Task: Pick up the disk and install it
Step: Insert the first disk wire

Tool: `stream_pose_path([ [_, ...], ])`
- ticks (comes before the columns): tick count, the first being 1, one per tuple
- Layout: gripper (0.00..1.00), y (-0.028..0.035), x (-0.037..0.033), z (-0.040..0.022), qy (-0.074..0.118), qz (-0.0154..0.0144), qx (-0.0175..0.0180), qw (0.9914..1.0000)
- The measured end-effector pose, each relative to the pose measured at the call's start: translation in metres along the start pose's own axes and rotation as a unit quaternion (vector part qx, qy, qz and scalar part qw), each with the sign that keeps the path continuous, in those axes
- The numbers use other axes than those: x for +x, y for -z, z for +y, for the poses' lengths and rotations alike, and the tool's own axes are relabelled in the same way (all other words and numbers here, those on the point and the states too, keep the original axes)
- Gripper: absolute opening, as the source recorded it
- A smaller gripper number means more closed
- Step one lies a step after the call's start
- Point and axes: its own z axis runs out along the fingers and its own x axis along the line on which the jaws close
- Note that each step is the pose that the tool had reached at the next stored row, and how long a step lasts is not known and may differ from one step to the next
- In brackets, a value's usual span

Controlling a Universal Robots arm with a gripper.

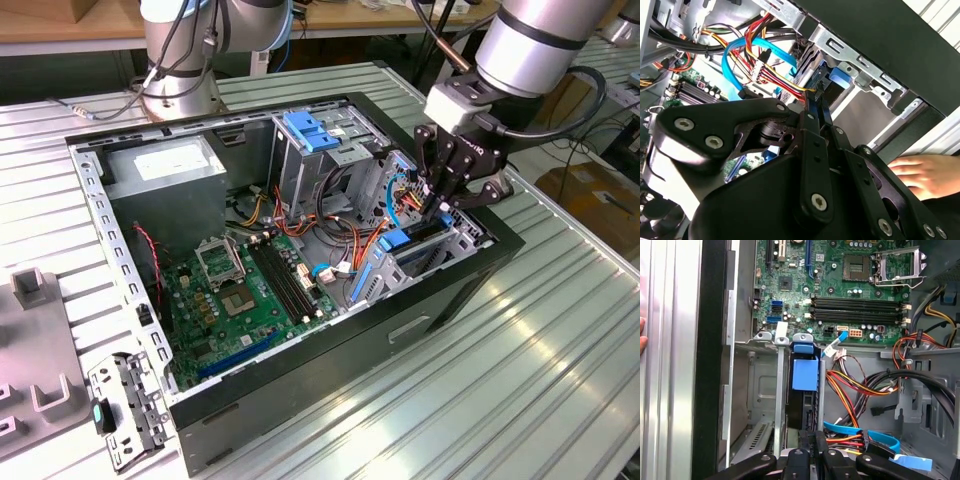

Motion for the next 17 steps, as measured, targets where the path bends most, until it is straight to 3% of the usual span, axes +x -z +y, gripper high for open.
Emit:
stream_pose_path([
  [7,0.16,-0.0008,0.0,-0.0004,-0.011,-0.0001,-0.0001,0.99994],
  [17,0.16,-0.0027,0.0001,-0.0004,-0.012,0.0,-0.0001,0.99993],
])
